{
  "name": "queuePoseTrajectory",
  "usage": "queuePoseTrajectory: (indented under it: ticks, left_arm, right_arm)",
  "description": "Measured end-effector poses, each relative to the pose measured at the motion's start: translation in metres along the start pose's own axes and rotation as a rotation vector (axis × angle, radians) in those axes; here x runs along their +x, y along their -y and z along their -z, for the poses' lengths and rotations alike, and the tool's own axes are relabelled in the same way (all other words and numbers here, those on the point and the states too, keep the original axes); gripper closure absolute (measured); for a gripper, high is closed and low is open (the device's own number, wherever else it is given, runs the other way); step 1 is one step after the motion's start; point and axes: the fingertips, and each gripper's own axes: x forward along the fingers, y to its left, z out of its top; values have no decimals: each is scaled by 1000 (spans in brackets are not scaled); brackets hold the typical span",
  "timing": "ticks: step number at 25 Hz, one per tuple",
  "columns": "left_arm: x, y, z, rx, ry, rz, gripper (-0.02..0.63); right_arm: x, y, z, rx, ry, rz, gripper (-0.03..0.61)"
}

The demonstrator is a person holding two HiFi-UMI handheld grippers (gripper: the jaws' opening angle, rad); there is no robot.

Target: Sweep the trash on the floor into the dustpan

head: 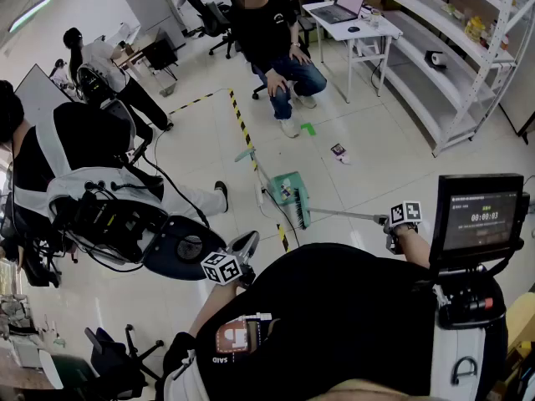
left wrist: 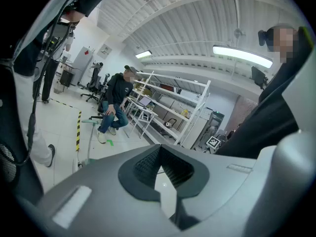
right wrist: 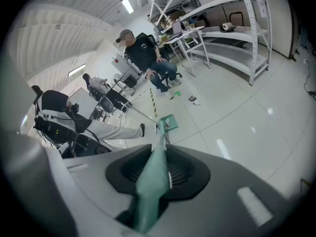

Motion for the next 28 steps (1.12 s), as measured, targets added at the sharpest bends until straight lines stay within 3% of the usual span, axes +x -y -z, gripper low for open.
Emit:
queuePoseTrajectory:
  ticks: [7,18,24,28]
  left_arm:
    - [33,25,-4,17,-13,-7,614]
    - [111,79,-18,-14,-1,-91,614]
    - [116,66,-18,-22,2,-103,614]
    - [108,13,-31,-34,26,-76,614]
  right_arm:
    - [-9,29,-10,8,-5,-25,491]
    - [-21,79,-69,-79,-66,-108,491]
    - [1,77,-87,-92,-95,-114,491]
    - [32,48,-97,-76,-88,-89,491]
